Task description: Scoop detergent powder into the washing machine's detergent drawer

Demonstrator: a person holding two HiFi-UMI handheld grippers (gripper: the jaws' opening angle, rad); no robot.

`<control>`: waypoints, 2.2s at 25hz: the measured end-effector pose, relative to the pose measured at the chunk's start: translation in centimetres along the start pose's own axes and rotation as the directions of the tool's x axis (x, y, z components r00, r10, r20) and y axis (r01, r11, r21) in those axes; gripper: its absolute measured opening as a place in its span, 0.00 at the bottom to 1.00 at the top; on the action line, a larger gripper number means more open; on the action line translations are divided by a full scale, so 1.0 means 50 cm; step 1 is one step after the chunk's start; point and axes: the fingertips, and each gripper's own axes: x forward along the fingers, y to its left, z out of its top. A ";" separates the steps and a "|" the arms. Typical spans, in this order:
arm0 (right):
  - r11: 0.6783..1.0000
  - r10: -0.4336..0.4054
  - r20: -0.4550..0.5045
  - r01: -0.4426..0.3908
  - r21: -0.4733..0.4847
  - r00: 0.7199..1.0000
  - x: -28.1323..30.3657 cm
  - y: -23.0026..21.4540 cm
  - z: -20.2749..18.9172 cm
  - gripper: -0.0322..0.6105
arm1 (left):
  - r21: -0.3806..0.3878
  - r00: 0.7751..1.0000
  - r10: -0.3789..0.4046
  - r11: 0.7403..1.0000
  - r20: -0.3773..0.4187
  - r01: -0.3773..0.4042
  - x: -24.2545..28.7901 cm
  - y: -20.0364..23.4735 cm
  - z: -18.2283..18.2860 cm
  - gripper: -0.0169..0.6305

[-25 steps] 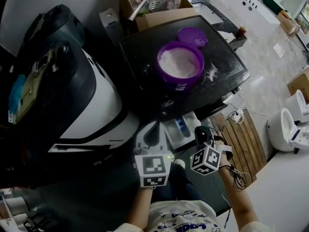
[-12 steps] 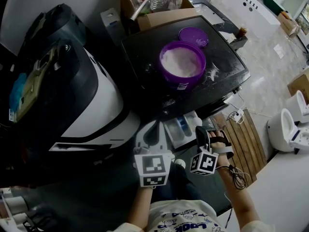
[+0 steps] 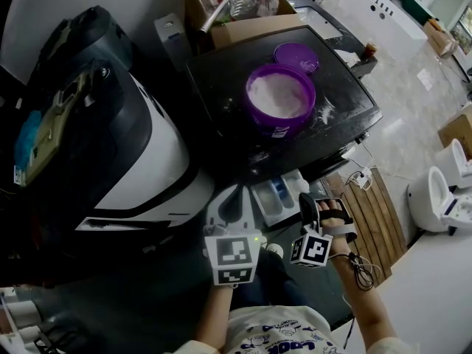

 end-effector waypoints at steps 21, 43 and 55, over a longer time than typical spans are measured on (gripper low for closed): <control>0.996 0.031 -0.016 -0.030 0.085 0.999 -0.015 -0.001 0.006 0.08 | -0.007 1.000 0.005 1.000 0.014 -0.005 -0.018 0.018 0.001 0.03; 0.747 -0.178 0.159 0.028 0.665 0.971 -0.144 -0.235 0.067 0.08 | -0.005 0.992 0.038 0.999 0.120 -0.038 -0.059 0.029 0.097 0.03; 0.528 -0.346 0.178 0.035 0.848 0.921 -0.220 -0.361 0.083 0.08 | 0.002 0.977 0.072 0.997 0.203 -0.074 -0.093 0.043 0.168 0.03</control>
